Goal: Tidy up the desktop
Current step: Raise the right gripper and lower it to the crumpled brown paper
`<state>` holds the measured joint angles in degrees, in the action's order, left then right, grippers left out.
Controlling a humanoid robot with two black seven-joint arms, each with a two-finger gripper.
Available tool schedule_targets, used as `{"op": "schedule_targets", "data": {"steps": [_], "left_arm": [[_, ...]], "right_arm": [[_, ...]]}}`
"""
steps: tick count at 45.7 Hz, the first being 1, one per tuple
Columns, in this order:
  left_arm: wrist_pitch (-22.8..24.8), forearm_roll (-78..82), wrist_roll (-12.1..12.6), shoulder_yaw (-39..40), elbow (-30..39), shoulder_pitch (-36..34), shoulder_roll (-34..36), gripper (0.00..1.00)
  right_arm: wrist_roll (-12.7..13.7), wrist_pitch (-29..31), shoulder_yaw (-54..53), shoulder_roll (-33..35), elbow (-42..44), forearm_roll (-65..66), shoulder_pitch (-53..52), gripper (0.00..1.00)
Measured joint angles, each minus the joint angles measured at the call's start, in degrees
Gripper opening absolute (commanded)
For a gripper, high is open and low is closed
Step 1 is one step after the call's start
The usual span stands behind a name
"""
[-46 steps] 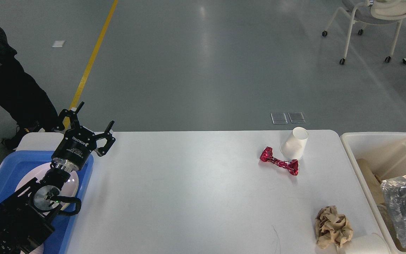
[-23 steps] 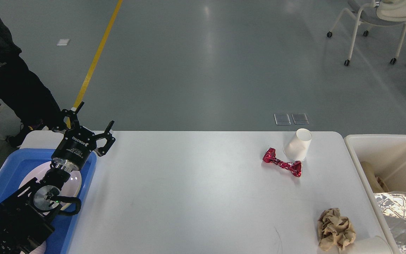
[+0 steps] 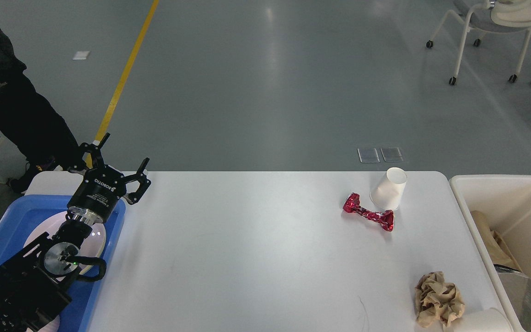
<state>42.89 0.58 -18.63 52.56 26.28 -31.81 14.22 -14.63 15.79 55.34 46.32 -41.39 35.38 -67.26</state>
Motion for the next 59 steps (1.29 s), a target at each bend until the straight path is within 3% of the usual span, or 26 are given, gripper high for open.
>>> {"op": "schedule_targets", "data": {"steps": [6, 12, 16, 21, 26, 37, 45, 54, 59], "left_arm": [[0.0, 0.0, 0.0, 0.0, -0.01, 0.0, 0.0, 1.0], [0.0, 0.01, 0.0, 0.0, -0.01, 0.0, 0.01, 1.0], [0.0, 0.02, 0.0, 0.0, -0.01, 0.0, 0.01, 1.0], [0.0, 0.04, 0.0, 0.0, -0.01, -0.01, 0.01, 1.0], [0.01, 0.03, 0.0, 0.0, -0.01, -0.02, 0.04, 1.0], [0.01, 0.05, 0.0, 0.0, 0.0, -0.01, 0.0, 1.0], [0.01, 0.05, 0.0, 0.0, 0.0, -0.01, 0.01, 1.0], [0.01, 0.04, 0.0, 0.0, 0.0, -0.01, 0.01, 1.0], [0.01, 0.04, 0.0, 0.0, 0.0, -0.01, 0.01, 1.0]], "right_arm": [[0.09, 16.27, 6.64, 6.41, -23.95, 0.03, -23.62, 1.0], [-0.35, 34.89, 14.0, 3.8, -38.05, -0.09, -47.82, 1.0], [-0.96, 38.35, 14.84, -0.92, -40.68, -0.25, -63.15, 1.0], [-4.26, 39.13, 14.9, -6.54, -41.28, -0.32, -83.92, 1.0], [-8.03, 39.25, 14.53, -8.89, -41.44, -0.39, -92.03, 1.0], [-8.33, 39.21, 15.91, -8.45, -41.54, -0.27, -90.7, 1.0], [-7.53, 37.78, 22.46, -5.76, -41.44, -0.32, -71.4, 1.0], [-7.09, 17.29, 25.96, -6.5, -40.01, -4.84, -46.35, 1.0], [-4.81, 5.52, 25.22, -9.9, -37.11, -10.78, -33.9, 1.0]]}}
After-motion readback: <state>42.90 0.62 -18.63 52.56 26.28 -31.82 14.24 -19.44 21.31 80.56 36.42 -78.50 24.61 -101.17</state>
